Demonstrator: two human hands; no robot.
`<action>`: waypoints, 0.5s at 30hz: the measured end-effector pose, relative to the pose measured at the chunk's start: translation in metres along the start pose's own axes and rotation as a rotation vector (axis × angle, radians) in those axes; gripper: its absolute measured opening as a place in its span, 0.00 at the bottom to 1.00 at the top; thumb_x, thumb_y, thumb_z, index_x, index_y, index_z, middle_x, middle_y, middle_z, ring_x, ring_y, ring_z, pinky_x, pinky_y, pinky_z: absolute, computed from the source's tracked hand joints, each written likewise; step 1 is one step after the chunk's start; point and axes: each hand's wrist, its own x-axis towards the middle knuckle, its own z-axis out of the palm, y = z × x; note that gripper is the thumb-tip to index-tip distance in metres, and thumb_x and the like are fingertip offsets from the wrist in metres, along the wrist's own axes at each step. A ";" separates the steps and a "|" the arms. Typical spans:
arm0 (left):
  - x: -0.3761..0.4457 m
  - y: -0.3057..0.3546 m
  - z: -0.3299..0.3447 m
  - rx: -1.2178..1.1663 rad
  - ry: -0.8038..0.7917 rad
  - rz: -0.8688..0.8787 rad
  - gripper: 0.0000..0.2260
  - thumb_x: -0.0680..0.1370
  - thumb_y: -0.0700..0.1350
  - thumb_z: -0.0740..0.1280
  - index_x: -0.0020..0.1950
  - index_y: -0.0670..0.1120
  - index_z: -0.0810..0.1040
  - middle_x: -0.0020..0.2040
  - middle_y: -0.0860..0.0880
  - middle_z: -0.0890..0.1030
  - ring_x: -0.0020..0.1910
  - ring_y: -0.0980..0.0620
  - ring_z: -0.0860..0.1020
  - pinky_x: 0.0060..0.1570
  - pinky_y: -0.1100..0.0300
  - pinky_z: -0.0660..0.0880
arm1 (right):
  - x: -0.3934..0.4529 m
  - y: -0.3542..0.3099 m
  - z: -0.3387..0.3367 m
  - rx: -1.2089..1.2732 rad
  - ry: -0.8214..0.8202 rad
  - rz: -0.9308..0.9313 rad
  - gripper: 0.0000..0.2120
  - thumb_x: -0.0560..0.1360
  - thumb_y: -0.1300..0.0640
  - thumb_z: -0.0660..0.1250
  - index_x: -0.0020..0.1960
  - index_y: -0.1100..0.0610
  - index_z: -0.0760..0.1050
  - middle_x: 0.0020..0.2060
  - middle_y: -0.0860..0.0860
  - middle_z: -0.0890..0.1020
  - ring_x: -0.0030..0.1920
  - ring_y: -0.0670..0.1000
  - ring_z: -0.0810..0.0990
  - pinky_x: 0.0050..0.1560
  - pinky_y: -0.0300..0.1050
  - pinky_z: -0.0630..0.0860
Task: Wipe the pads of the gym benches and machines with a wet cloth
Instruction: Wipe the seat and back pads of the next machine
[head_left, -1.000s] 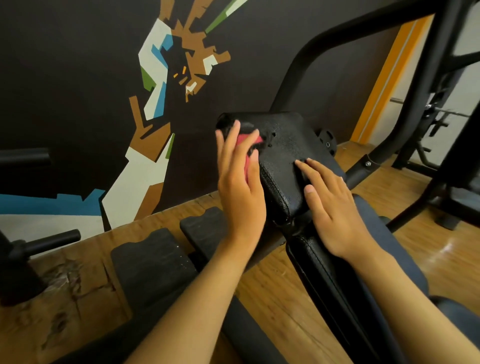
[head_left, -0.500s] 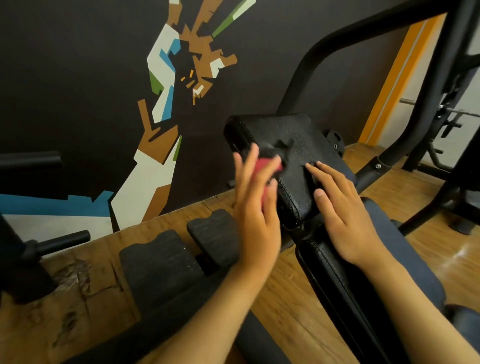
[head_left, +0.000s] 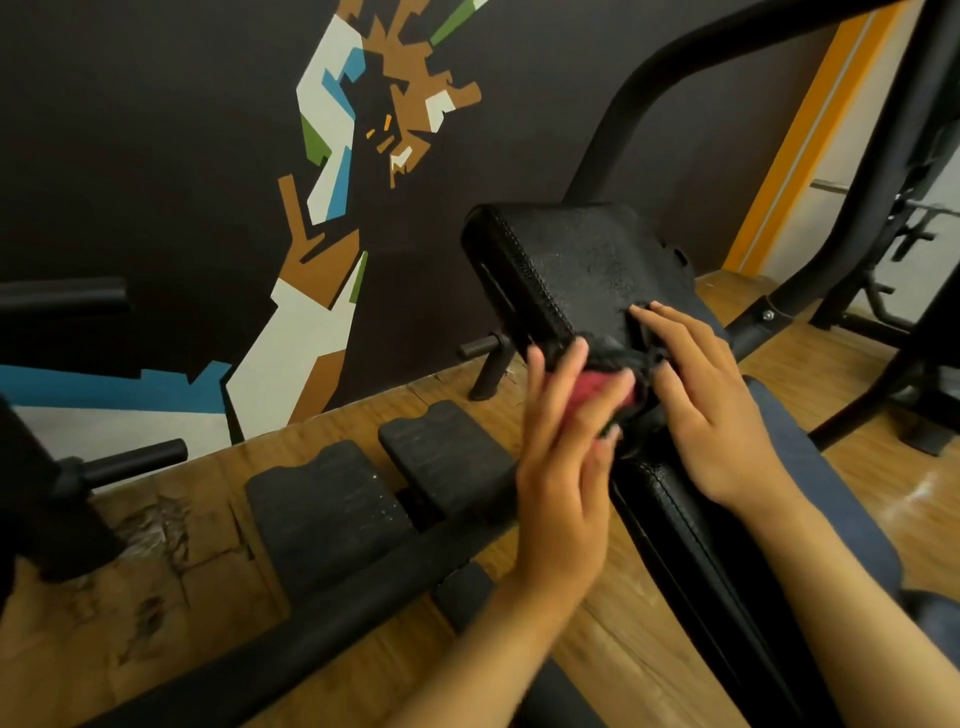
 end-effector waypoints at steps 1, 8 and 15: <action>-0.012 -0.001 0.000 -0.004 -0.037 0.020 0.17 0.85 0.38 0.59 0.73 0.44 0.76 0.82 0.49 0.62 0.84 0.45 0.50 0.78 0.55 0.61 | -0.001 0.000 0.001 0.010 0.001 0.000 0.24 0.83 0.47 0.51 0.77 0.44 0.66 0.76 0.41 0.67 0.76 0.44 0.63 0.75 0.49 0.62; 0.080 -0.017 -0.022 0.051 0.060 -0.044 0.15 0.86 0.42 0.58 0.70 0.45 0.77 0.79 0.47 0.67 0.83 0.46 0.52 0.77 0.65 0.57 | -0.002 0.006 0.000 0.023 0.014 -0.002 0.21 0.86 0.49 0.52 0.77 0.46 0.66 0.75 0.42 0.68 0.77 0.44 0.63 0.76 0.53 0.63; 0.060 -0.007 -0.011 0.061 0.084 -0.077 0.14 0.86 0.40 0.59 0.70 0.43 0.78 0.80 0.47 0.66 0.83 0.47 0.53 0.78 0.60 0.60 | 0.003 0.009 0.000 0.015 0.031 -0.011 0.20 0.85 0.50 0.54 0.76 0.46 0.68 0.74 0.42 0.70 0.75 0.44 0.65 0.75 0.50 0.63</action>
